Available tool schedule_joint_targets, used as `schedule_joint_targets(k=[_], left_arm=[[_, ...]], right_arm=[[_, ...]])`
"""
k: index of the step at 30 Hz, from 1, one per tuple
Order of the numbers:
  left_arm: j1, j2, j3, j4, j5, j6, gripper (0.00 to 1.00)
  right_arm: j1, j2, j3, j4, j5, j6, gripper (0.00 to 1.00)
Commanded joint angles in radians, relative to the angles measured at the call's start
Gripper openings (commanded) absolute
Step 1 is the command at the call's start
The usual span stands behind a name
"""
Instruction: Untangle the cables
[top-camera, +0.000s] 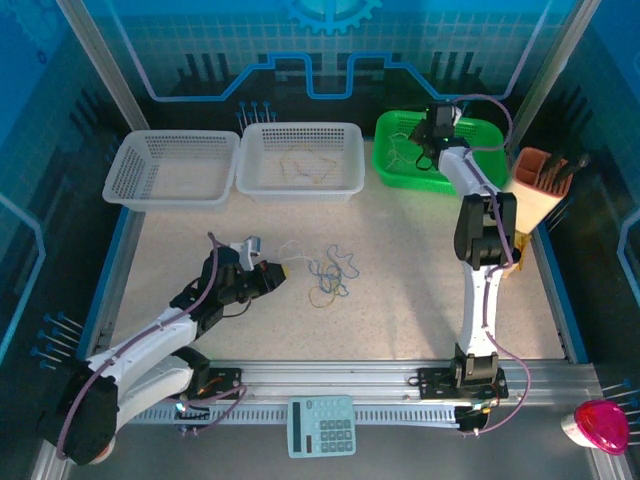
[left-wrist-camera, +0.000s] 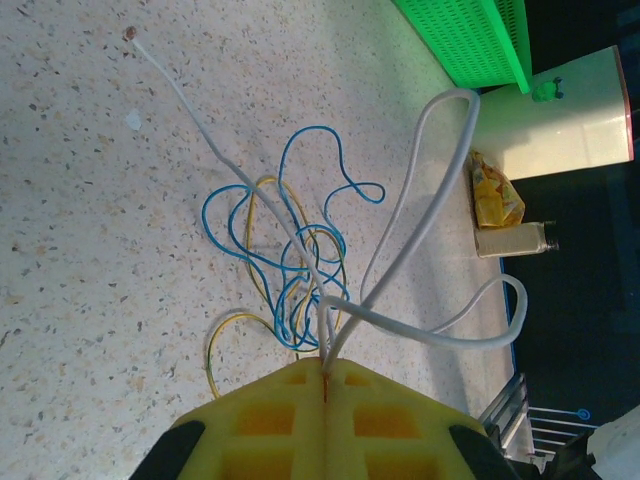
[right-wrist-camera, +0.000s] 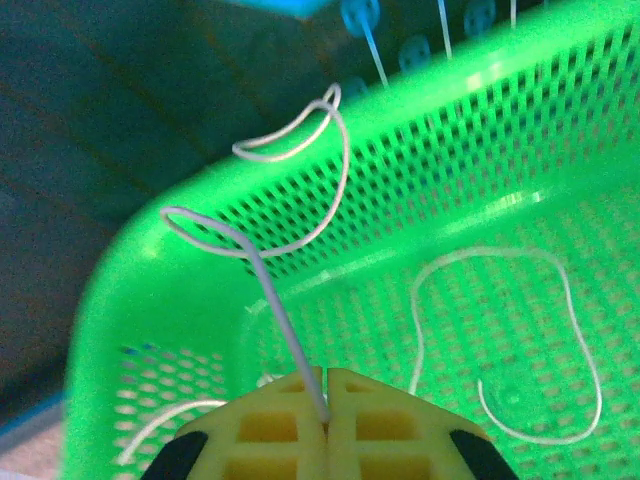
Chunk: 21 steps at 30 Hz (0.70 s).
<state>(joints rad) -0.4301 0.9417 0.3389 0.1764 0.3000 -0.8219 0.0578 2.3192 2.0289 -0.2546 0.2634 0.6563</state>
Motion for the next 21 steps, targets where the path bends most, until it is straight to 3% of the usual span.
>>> schedule_joint_targets(k=[1,9,21], left_arm=[[0.009,0.008,-0.009,0.054,0.010,-0.012,0.00],[0.010,0.008,-0.003,0.072,0.013,-0.018,0.00],[0.010,0.009,0.002,0.080,0.014,-0.020,0.00]], right_arm=[[-0.013,0.067,0.070,-0.162,-0.053,0.041,0.00],[-0.030,0.065,0.018,-0.271,-0.126,0.130,0.00],[-0.050,-0.249,-0.510,-0.033,-0.177,0.191,0.00]])
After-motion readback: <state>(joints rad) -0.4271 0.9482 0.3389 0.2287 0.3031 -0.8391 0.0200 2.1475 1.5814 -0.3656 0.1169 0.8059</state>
